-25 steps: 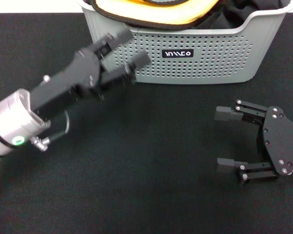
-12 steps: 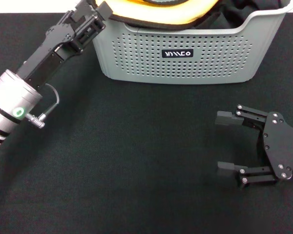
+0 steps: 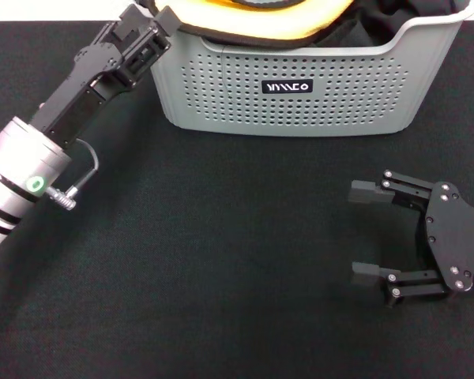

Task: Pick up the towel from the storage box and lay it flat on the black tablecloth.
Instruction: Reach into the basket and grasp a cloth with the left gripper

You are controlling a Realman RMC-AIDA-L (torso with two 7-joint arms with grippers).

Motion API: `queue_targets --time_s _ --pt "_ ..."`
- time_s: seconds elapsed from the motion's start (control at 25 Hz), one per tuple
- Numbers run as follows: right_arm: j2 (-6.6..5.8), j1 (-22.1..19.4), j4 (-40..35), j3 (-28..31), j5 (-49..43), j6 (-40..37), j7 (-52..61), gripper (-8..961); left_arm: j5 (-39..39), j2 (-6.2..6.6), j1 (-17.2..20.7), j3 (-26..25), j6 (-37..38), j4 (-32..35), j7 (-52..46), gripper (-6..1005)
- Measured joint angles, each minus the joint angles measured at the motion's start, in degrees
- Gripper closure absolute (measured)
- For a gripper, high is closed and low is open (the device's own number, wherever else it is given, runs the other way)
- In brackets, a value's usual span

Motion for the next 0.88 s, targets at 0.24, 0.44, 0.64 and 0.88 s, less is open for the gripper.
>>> queue_targets --time_s 0.24,0.44,0.64,0.88 --pt "0.00 0.1 0.3 0.0 0.0 0.0 0.0 68 0.0 -0.07 -0.4 0.0 -0.1 -0.4 0.1 128" --pt "0.00 0.2 0.4 -0.3 0.0 0.0 0.0 68 0.0 -0.15 -1.4 0.1 -0.6 -1.0 0.3 129" --pt "0.00 0.1 0.4 -0.4 0.0 0.0 0.0 68 0.0 -0.18 -2.8 0.0 -0.9 -2.5 0.3 131" --pt "0.00 0.0 0.6 -0.4 0.0 0.0 0.0 68 -0.1 -0.18 -3.8 0.0 -1.2 -2.7 0.1 133"
